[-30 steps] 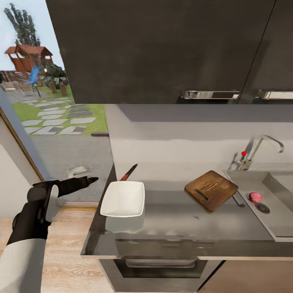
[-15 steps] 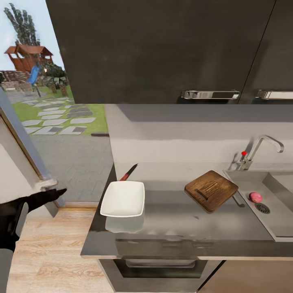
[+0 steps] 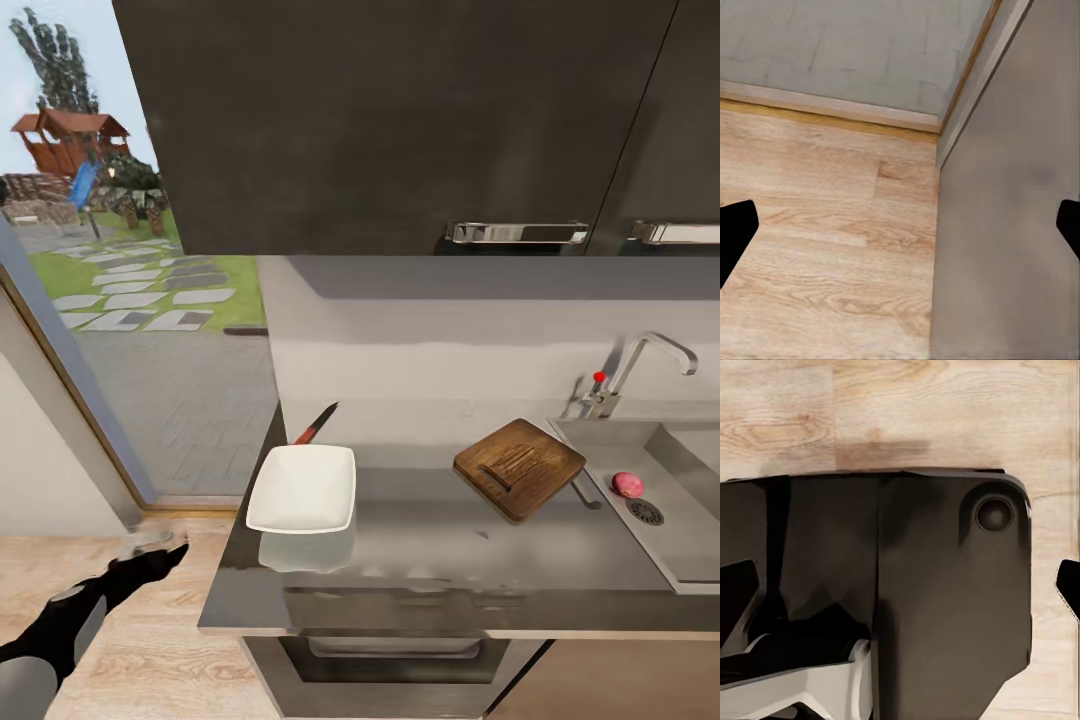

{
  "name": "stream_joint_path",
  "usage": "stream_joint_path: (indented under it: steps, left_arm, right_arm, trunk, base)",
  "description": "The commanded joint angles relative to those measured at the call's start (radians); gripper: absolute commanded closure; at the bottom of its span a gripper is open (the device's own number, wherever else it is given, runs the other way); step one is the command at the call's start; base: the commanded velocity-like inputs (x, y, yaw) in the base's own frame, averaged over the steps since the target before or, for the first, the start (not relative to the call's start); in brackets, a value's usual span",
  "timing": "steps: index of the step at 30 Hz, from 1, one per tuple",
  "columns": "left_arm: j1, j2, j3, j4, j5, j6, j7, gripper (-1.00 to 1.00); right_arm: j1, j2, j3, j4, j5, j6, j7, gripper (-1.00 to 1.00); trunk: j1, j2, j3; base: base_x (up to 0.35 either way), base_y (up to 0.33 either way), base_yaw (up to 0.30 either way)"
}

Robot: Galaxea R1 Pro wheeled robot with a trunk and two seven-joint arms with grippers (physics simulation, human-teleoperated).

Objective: In the kitchen, take the Vidalia onion out of the sink, dice it on the chopping board with the paring knife, put the diced onion into the bowl on the countertop, then place both the paring knife and the chopping board into the sink.

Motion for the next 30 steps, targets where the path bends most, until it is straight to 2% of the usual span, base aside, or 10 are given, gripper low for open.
stream_joint_path:
  steps: [1, 2, 7, 9, 16, 19, 24, 26, 27, 30]
  left_arm:
    - [0.001, -0.001, 0.008, 0.023, -0.009, -0.005, -0.008, -1.00]
    - [0.003, -0.001, 0.008, 0.034, -0.009, -0.010, -0.008, -1.00]
    - [0.049, 0.004, 0.010, 0.188, -0.008, -0.373, 0.028, -1.00]
    - [0.053, 0.010, 0.010, 0.262, -0.008, -0.453, 0.073, -1.00]
    - [0.059, 0.047, 0.010, 0.411, -0.008, -0.602, 0.125, -1.00]
    - [0.062, 0.052, 0.009, 0.468, -0.007, -0.687, 0.128, -1.00]
    - [0.108, 0.052, 0.009, 0.492, -0.006, -0.750, 0.130, -1.00]
    - [0.131, 0.050, 0.009, 0.495, -0.004, -0.774, 0.130, -1.00]
    - [0.163, 0.037, 0.008, 0.496, -0.003, -0.828, 0.129, -1.00]
    - [0.208, -0.003, 0.008, 0.497, -0.002, -0.896, 0.130, -1.00]
  right_arm:
    - [0.000, -0.001, 0.005, -0.007, -0.010, -0.005, -0.005, -1.00]
    - [0.000, -0.001, 0.005, -0.011, -0.010, -0.006, -0.009, -1.00]
    - [0.000, -0.018, 0.007, -0.046, -0.009, -0.010, -0.027, -1.00]
    - [0.000, -0.024, 0.007, -0.054, -0.009, -0.010, -0.028, -1.00]
    - [0.000, -0.044, 0.007, -0.091, -0.009, -0.010, -0.028, -1.00]
    - [0.000, -0.054, 0.007, -0.118, -0.009, -0.010, -0.028, -1.00]
    - [0.000, -0.076, 0.007, -0.154, -0.009, -0.009, -0.029, -1.00]
    - [0.000, -0.080, 0.007, -0.167, -0.009, -0.009, -0.030, -1.00]
    - [0.000, -0.082, 0.007, -0.173, -0.009, -0.010, -0.030, -1.00]
    - [0.000, -0.083, 0.008, -0.175, -0.009, -0.011, -0.030, -1.00]
  trunk:
    - [0.001, -0.002, -0.002]
    - [0.001, -0.002, -0.002]
    - [0.001, -0.002, -0.002]
    - [0.001, -0.002, -0.002]
    - [0.001, -0.002, -0.002]
    - [0.001, -0.002, -0.002]
    - [0.001, -0.002, -0.002]
    - [0.001, -0.002, -0.002]
    - [0.001, -0.002, -0.002]
    - [0.001, -0.002, -0.002]
  base:
    - [0.000, 0.000, 0.000]
    - [0.000, 0.000, 0.000]
    - [0.000, 0.000, 0.000]
    - [0.000, 0.000, 0.000]
    - [0.000, 0.000, 0.000]
    - [0.000, 0.000, 0.000]
    - [0.000, 0.000, 0.000]
    - [0.000, 0.000, 0.000]
    - [0.000, 0.000, 0.000]
    - [0.000, 0.000, 0.000]
